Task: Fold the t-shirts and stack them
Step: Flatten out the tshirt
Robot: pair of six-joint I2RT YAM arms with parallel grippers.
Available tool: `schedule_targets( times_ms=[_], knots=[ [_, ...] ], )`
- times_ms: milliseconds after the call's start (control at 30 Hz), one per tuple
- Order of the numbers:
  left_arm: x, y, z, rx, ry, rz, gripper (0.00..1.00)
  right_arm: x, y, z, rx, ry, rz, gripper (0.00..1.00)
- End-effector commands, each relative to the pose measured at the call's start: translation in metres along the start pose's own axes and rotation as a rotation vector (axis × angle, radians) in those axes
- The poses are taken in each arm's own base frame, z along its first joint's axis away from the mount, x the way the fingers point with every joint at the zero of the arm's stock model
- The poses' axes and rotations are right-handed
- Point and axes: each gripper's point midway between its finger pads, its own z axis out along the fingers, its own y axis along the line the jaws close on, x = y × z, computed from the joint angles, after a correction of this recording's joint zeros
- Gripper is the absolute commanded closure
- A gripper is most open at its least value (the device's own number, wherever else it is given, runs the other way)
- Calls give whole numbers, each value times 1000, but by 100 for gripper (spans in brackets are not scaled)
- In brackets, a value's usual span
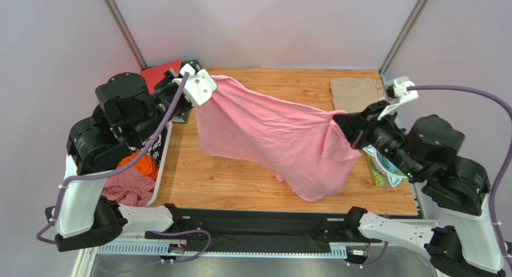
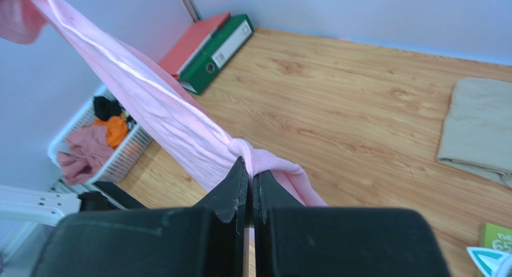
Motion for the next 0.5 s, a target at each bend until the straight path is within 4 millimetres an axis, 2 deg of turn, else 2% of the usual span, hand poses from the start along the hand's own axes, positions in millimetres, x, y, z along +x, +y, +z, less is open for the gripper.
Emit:
schedule_targets(
  times_ms=[0, 100, 233, 333, 433, 467],
  knots=[
    [11, 1, -5, -14, 15, 24, 100, -1, -7, 9, 55, 18, -58, 100],
    [33, -27, 4, 59, 74, 34, 100, -8, -9, 8, 72, 3, -66, 100],
    [50, -52, 8, 132, 109, -4, 100, -11, -11, 12, 90, 0, -83, 100],
    [63, -64, 13, 159, 140, -32, 100, -11, -12, 21, 114, 8, -102, 100],
    [68, -61, 24, 142, 138, -56, 100, -11, -14, 37, 153, 24, -137, 100],
    [68, -59, 34, 137, 137, -69, 100, -15, -19, 40, 176, 20, -159, 100]
  ],
)
